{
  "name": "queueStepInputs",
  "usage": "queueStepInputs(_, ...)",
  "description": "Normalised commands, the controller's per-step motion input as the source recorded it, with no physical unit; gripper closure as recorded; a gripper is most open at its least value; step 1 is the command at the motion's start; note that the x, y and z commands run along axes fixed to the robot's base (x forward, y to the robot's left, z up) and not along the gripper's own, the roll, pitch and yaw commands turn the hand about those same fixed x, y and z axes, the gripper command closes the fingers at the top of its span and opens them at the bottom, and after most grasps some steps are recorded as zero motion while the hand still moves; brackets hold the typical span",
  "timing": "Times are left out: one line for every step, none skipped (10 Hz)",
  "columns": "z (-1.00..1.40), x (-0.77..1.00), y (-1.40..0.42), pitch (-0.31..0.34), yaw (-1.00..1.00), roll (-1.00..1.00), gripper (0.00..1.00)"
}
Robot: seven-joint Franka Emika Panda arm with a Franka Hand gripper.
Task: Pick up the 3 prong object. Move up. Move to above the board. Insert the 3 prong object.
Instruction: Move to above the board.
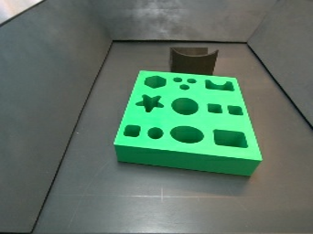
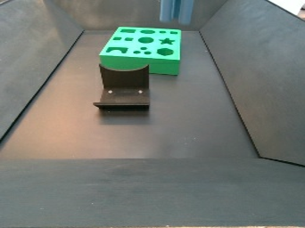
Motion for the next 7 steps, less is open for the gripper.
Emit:
queueStepInputs(0.23, 0.04, 0.04, 0.098, -0.04, -0.04, 1.0)
queueStepInputs(-0.16, 0.0, -1.0, 0.21, 1.0, -0.07, 1.0)
queueStepInputs(-0.16, 0.01, -1.0, 0.203, 1.0, -0.05, 1.0)
queueStepInputs(-0.16, 0.01, -1.0, 0.203, 1.0, -0.04, 1.0)
queueStepInputs(-0.16, 0.01, -1.0, 0.208, 1.0, -0.06, 1.0)
queueStepInputs(-0.16, 0.02, -1.0, 0.211, 1.0, -0.07, 1.0)
queueStepInputs(-0.15, 0.03, -1.0, 0.224, 1.0, -0.07, 1.0)
